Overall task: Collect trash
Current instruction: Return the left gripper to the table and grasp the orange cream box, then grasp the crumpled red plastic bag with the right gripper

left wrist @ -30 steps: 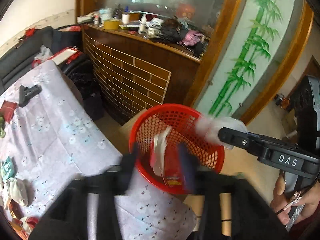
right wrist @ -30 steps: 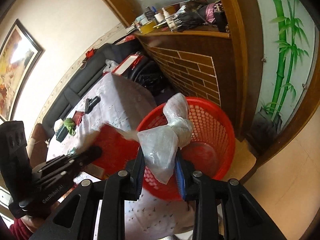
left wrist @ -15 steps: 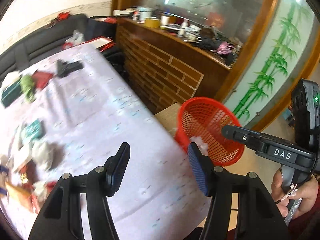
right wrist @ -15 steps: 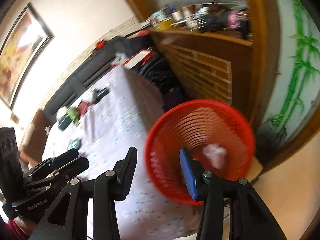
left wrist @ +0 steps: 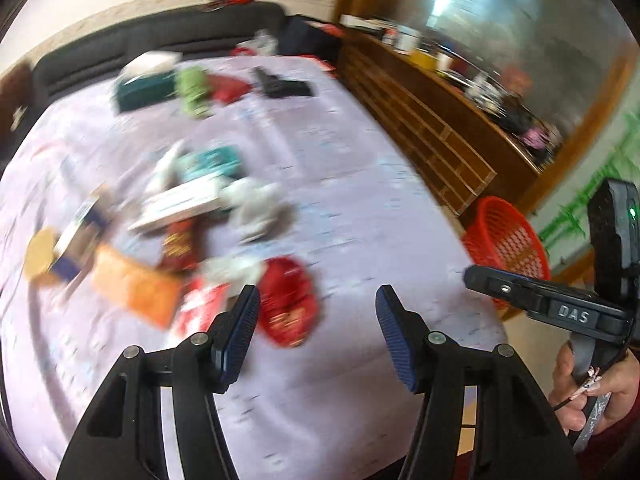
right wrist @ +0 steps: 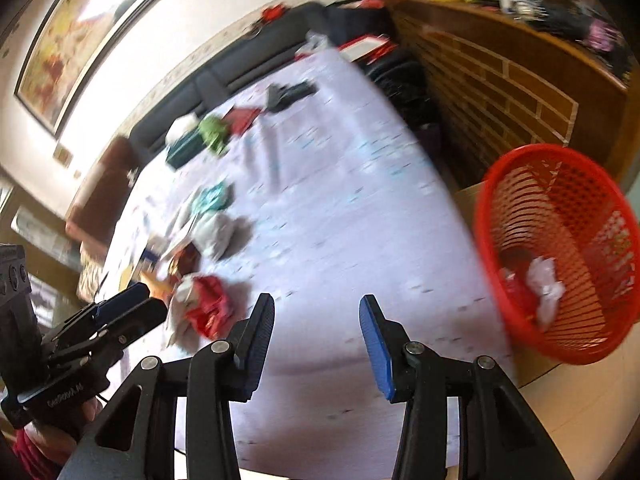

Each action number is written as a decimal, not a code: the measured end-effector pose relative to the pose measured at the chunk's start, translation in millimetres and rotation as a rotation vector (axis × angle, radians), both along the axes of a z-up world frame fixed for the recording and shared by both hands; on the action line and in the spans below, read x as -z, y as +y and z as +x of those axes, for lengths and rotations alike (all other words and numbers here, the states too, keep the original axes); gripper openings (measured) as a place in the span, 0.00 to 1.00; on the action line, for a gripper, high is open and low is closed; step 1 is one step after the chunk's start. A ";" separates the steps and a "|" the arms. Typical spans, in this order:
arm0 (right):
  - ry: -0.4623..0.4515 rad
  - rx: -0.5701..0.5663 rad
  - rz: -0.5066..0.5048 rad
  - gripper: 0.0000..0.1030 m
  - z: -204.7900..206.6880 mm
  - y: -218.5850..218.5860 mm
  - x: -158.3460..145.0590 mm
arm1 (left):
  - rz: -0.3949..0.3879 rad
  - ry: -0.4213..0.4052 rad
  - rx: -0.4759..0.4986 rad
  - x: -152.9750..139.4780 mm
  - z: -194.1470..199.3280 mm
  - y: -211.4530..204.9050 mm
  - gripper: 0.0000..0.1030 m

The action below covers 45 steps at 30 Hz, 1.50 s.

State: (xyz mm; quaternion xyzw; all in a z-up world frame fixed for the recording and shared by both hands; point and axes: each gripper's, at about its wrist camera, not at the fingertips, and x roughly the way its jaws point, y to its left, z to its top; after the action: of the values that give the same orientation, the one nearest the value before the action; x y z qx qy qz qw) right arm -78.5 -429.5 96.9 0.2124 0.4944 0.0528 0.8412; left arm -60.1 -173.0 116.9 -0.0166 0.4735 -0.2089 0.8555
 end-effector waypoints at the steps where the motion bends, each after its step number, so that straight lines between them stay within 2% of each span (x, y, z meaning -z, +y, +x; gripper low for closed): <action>1: 0.007 -0.016 0.001 0.46 2.5 8.7 1.5 | -0.005 0.009 -0.029 2.4 0.5 13.8 0.57; 6: 0.028 -0.097 -0.005 0.46 13.5 51.9 7.1 | -0.027 0.072 -0.210 18.8 13.3 84.3 0.57; 9: 0.037 -0.124 -0.005 0.46 18.5 71.6 10.6 | -0.054 0.130 -0.323 30.0 26.8 118.8 0.62; 12: 0.041 -0.142 -0.008 0.46 20.5 83.9 12.3 | -0.118 0.201 -0.430 42.5 44.2 145.0 0.65; 16: 0.031 -0.136 -0.024 0.46 21.4 85.3 10.8 | -0.164 0.286 -0.507 59.3 70.2 153.5 0.74; 21: 0.029 -0.084 -0.027 0.46 19.0 67.9 8.3 | -0.159 0.349 -0.547 76.1 95.4 146.1 0.74; 24: 0.031 -0.049 -0.028 0.46 16.0 53.8 8.3 | -0.133 0.367 -0.537 84.3 107.9 138.2 0.74; 26: 0.033 -0.027 -0.030 0.46 14.1 45.2 7.9 | -0.101 0.354 -0.521 85.7 111.7 132.3 0.66; 27: 0.034 -0.018 -0.031 0.46 13.6 41.5 7.8 | -0.092 0.350 -0.510 85.9 113.2 130.2 0.54; 28: 0.034 -0.012 -0.031 0.46 12.7 38.5 8.0 | -0.089 0.351 -0.499 86.4 113.5 129.0 0.52; 32: 0.039 -0.010 -0.023 0.46 12.0 35.7 10.7 | -0.064 0.320 -0.457 82.5 106.4 128.8 0.49; 35: 0.046 -0.034 -0.014 0.46 15.7 45.3 14.5 | -0.088 0.291 -0.418 75.2 97.4 132.1 0.46; 38: 0.053 -0.072 -0.006 0.46 21.8 61.2 20.2 | -0.077 0.241 -0.379 62.6 84.6 134.4 0.46; 45: 0.080 -0.170 0.016 0.46 48.2 113.8 46.5 | 0.014 0.095 -0.282 34.1 46.6 132.0 0.47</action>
State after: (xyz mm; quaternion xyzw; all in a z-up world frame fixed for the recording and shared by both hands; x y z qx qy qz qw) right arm -30.3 -315.7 50.4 0.1783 0.5433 0.1196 0.8116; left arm -13.5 -40.9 82.8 -0.0871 0.5079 -0.0822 0.8531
